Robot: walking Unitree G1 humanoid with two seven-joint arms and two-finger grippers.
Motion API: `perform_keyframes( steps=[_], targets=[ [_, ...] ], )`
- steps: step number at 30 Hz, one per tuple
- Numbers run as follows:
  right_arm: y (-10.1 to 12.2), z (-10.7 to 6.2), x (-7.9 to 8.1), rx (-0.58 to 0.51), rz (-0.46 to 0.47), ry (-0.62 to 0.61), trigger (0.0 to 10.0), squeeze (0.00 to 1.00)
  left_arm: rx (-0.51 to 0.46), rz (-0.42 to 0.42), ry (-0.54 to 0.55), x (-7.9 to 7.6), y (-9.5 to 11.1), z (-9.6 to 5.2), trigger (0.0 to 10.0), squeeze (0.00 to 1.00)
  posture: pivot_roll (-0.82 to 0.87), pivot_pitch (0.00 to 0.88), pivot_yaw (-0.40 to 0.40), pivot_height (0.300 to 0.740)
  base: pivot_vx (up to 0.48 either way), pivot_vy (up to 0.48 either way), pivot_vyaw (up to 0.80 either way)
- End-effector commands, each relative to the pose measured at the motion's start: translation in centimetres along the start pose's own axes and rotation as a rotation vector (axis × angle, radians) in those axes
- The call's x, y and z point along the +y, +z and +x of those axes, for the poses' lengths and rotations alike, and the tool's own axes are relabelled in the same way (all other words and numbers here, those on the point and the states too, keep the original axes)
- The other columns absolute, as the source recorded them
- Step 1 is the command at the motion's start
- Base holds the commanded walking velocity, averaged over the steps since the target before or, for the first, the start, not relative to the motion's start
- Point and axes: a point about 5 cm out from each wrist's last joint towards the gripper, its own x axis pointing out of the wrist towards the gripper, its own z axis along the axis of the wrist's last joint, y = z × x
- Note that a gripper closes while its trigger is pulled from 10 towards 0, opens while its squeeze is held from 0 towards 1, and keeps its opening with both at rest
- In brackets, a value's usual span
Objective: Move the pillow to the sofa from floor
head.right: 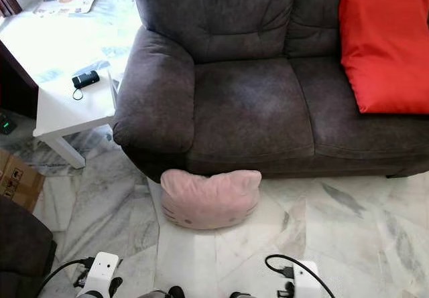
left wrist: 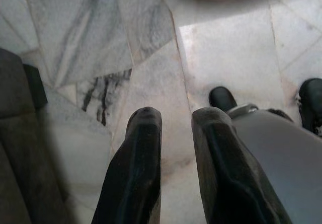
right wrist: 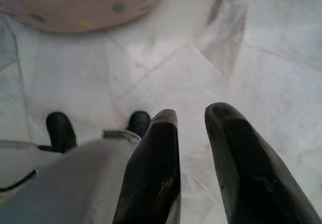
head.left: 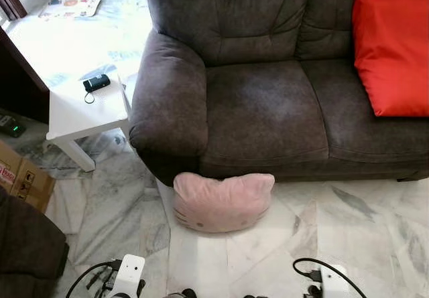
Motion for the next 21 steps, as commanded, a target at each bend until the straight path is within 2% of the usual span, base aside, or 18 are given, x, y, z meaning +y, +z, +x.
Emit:
perform_keyframes(
  steps=[1,5,13,15,21],
  targets=[
    [-1.2,-0.2,0.8,0.047,0.001,0.005,10.0,0.0,0.046,0.003,0.007,0.1,-1.4,-0.4,10.0,0.0,-0.08,0.177,0.022,0.74,0.315,0.0,0.0],
    [-1.3,-0.2,1.4,0.047,0.003,0.014,10.0,0.0,0.047,0.005,0.008,0.1,-1.4,-0.4,10.0,0.0,-0.08,0.179,0.022,0.74,0.315,0.0,-0.59],
    [-1.4,-0.3,1.2,0.03,-0.002,0.015,10.0,0.0,0.047,0.006,0.01,0.1,-1.4,-0.4,10.0,0.0,-0.08,0.182,0.021,0.74,0.315,0.0,0.0],
    [-1.7,-0.6,-0.5,0.023,0.002,0.004,10.0,0.0,0.047,0.009,0.01,0.1,-1.4,-0.4,10.0,0.0,-0.08,0.183,0.021,0.74,0.159,0.0,0.0],
    [-1.8,-0.9,-1.9,0.025,0.002,-0.006,10.0,0.0,0.045,0.014,0.005,0.0,-1.3,-0.4,10.0,0.0,-0.08,0.184,0.021,0.74,0.0,0.0,0.0]
  ],
)
